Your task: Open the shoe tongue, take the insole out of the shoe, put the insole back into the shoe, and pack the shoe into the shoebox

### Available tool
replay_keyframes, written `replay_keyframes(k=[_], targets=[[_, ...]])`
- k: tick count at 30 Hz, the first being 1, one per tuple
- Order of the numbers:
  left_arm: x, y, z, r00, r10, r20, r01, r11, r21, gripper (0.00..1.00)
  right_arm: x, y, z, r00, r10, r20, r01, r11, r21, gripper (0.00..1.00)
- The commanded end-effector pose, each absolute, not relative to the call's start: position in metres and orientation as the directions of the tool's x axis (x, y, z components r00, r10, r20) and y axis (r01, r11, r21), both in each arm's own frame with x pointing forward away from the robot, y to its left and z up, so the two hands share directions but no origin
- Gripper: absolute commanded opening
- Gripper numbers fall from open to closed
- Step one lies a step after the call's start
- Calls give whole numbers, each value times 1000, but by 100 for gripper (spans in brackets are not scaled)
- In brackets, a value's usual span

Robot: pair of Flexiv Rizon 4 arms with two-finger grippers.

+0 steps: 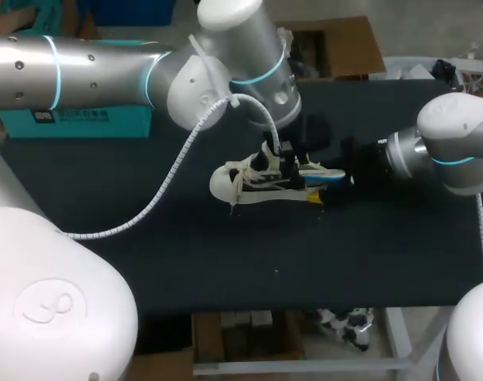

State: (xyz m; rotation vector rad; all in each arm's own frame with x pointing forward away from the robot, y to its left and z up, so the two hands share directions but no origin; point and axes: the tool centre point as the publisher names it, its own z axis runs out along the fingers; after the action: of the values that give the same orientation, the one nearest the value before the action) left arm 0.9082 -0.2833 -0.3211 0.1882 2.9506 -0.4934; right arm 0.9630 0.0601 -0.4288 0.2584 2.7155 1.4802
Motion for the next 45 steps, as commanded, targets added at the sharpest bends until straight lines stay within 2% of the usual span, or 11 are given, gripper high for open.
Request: replay_keyframes(k=[1, 9, 11, 15, 16, 19, 30, 45], targets=[[912, -297, -335, -974, 73, -213, 134, 948, -288, 76, 964, 59, -433, -986, 161, 46, 126, 528, 840, 0], [933, -302, -346, -969, 57, -240, 128, 947, -293, 67, 964, 59, -433, -986, 161, 46, 126, 528, 840, 0], [937, -304, -349, -967, 53, -248, 127, 948, -291, 52, 964, 59, -433, -986, 161, 46, 126, 528, 840, 0], [946, -307, -351, -966, 51, -252, 126, 948, -291, 39, 964, 59, -433, -986, 161, 46, 126, 528, 840, 0], [947, -307, -352, -966, 49, -253, 125, 947, -294, 32, 964, 59, -433, -986, 161, 46, 126, 528, 840, 0], [949, -307, -351, -967, 48, -251, 126, 944, -304, 0, 964, 59, -433, -986, 161, 46, 126, 528, 840, 0], [938, -295, -320, -966, 57, -252, 148, 923, -356, 0, 964, 59, -433, -986, 161, 46, 126, 528, 840, 0], [919, -292, -265, -971, 180, -158, 238, 793, -561, 0, 964, 59, -433, -986, 161, 46, 126, 528, 840, 0]])
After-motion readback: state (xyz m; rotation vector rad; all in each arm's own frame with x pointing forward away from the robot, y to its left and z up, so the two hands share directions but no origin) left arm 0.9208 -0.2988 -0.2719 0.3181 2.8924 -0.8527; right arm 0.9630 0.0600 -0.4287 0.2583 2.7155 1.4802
